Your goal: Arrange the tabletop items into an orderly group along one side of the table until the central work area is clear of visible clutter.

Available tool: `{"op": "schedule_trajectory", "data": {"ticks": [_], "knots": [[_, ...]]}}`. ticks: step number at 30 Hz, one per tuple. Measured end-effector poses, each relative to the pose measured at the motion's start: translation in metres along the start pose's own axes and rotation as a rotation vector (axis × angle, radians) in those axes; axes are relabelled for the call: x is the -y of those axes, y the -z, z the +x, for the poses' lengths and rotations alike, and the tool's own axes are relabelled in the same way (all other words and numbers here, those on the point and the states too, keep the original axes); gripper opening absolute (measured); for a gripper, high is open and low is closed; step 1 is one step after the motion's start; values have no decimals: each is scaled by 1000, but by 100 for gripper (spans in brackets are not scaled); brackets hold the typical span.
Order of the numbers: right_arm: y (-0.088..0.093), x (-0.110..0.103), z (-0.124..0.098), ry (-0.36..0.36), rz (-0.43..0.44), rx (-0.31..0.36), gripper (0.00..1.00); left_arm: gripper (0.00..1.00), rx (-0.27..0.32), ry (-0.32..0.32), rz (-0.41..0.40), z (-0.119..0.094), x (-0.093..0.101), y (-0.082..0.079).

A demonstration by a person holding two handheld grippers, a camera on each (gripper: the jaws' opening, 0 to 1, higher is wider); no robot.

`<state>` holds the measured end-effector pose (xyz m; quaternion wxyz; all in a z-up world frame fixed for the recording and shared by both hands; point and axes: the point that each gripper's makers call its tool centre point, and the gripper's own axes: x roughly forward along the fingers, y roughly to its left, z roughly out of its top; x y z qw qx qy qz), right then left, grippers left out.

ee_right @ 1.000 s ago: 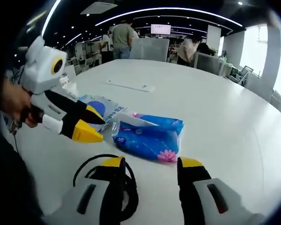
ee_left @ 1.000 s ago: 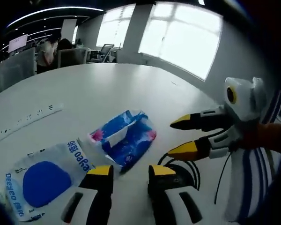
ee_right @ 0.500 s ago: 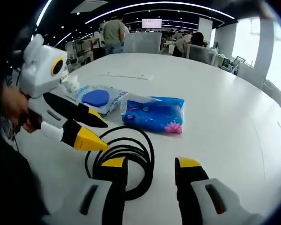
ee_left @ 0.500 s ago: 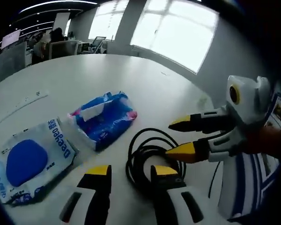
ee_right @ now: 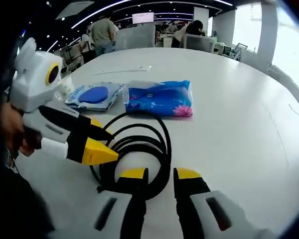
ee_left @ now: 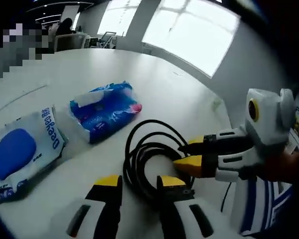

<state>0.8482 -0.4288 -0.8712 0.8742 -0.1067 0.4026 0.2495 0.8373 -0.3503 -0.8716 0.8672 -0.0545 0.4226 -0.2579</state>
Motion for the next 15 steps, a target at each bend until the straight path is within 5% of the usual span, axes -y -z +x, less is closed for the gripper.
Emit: {"op": "schedule_trajectory", "data": {"ticks": [15], "knots": [[7, 1, 0, 74, 137, -16, 7, 15, 14, -43, 13, 1, 1, 2]]}}
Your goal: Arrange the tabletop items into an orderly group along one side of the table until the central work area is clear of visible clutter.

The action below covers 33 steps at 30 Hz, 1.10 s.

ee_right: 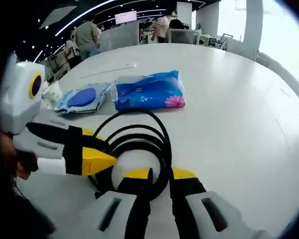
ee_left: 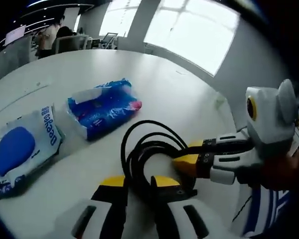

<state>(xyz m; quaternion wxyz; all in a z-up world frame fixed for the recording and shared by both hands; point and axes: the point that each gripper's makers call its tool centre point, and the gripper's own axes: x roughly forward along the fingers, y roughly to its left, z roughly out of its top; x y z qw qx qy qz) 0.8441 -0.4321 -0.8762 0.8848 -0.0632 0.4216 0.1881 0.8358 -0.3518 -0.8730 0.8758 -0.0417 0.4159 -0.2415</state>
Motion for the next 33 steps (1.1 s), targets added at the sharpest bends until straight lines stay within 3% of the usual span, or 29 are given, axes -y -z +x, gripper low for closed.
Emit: {"op": "schedule_trajectory", "data": {"ticks": [9, 21, 33], "knots": [[3, -3, -9, 3, 106, 14, 2, 5, 18, -15, -53, -12, -1, 2], [-16, -10, -33, 17, 90, 72, 1, 4, 77, -6, -51, -36, 4, -8], [-44, -38, -28, -33, 12, 97, 1, 4, 131, -67, -83, -61, -23, -19]]}}
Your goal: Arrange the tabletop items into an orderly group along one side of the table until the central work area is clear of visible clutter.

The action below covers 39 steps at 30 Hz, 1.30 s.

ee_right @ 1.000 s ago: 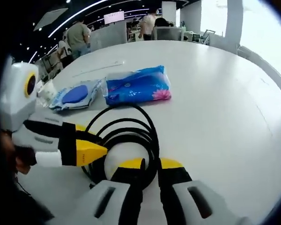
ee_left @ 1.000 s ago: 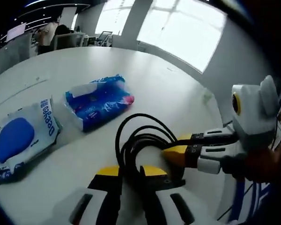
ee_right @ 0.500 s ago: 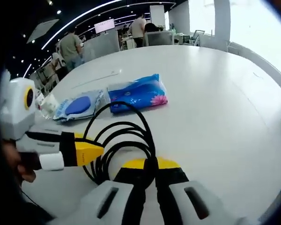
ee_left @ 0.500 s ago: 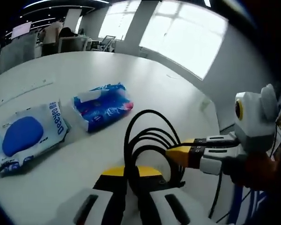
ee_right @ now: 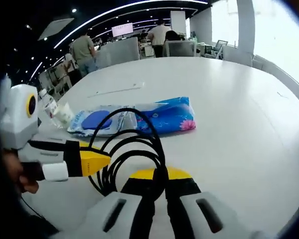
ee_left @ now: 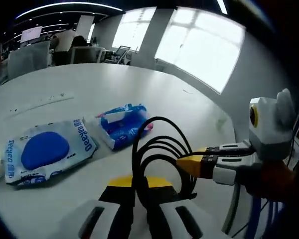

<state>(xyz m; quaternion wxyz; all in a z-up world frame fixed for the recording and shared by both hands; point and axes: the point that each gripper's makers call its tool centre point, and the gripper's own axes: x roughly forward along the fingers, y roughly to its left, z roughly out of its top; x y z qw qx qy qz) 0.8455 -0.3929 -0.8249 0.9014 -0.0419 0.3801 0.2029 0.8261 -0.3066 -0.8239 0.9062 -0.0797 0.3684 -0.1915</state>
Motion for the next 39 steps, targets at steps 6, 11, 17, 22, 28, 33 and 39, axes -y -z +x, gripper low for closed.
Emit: {"op": "schedule_trajectory", "data": {"ticks": [6, 11, 17, 22, 28, 33, 39], "knots": [[-9, -15, 11, -35, -37, -1, 1, 4, 14, -35, -25, -5, -16, -2], [-9, -21, 21, -56, -65, -12, 2, 4, 11, -62, -48, -2, -28, -1], [-3, -24, 35, -75, -95, -43, 3, 3, -2, -88, -73, 3, -37, 2], [2, -28, 43, -105, -110, -46, 3, 3, -10, -103, -80, 5, -44, 7], [12, -33, 48, -130, -184, -57, 5, 4, -34, -107, -78, 8, -49, 17], [8, -32, 50, -147, -219, -43, 6, 7, -38, -103, -25, 8, -49, 18], [3, -29, 45, -139, -243, -13, 12, 10, -33, -111, 11, 6, -50, 20]]}}
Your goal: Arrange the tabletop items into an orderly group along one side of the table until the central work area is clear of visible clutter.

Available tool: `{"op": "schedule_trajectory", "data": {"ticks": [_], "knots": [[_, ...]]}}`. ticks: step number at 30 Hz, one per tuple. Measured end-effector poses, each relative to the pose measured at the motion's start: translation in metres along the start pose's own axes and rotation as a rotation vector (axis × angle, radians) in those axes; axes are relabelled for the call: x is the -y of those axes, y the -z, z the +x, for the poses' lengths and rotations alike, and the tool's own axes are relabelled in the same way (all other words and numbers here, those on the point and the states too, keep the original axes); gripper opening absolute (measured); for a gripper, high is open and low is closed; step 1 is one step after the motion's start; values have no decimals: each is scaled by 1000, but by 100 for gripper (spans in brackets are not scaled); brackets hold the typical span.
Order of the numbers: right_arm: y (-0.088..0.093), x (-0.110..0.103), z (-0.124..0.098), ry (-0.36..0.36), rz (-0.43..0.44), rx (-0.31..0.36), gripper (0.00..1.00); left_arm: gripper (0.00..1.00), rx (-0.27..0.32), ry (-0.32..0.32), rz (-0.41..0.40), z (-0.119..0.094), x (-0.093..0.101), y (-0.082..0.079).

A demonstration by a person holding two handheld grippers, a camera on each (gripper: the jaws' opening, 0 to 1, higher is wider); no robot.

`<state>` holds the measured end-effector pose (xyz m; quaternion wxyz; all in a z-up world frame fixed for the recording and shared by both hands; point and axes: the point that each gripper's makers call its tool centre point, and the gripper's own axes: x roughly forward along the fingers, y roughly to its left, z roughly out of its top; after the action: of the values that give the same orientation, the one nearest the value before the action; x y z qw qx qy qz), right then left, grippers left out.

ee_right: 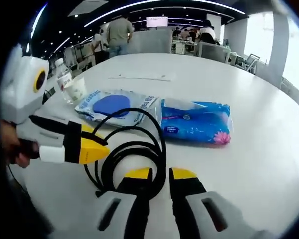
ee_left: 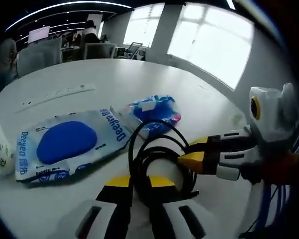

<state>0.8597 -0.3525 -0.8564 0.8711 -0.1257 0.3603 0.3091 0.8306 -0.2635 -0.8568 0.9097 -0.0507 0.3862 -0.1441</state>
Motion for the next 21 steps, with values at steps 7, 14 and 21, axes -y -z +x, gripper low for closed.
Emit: {"op": "schedule_trajectory", "data": {"ticks": [7, 14, 21], "knots": [[-8, -3, -11, -28, 14, 53, 30, 20, 10, 20, 29, -8, 3, -4], [-22, -8, -25, -78, 15, 119, 49, 26, 68, 40, 72, -27, 5, -18], [-37, -6, -45, -99, -32, 164, 63, 33, 131, 32, 87, -61, -4, -26]]}}
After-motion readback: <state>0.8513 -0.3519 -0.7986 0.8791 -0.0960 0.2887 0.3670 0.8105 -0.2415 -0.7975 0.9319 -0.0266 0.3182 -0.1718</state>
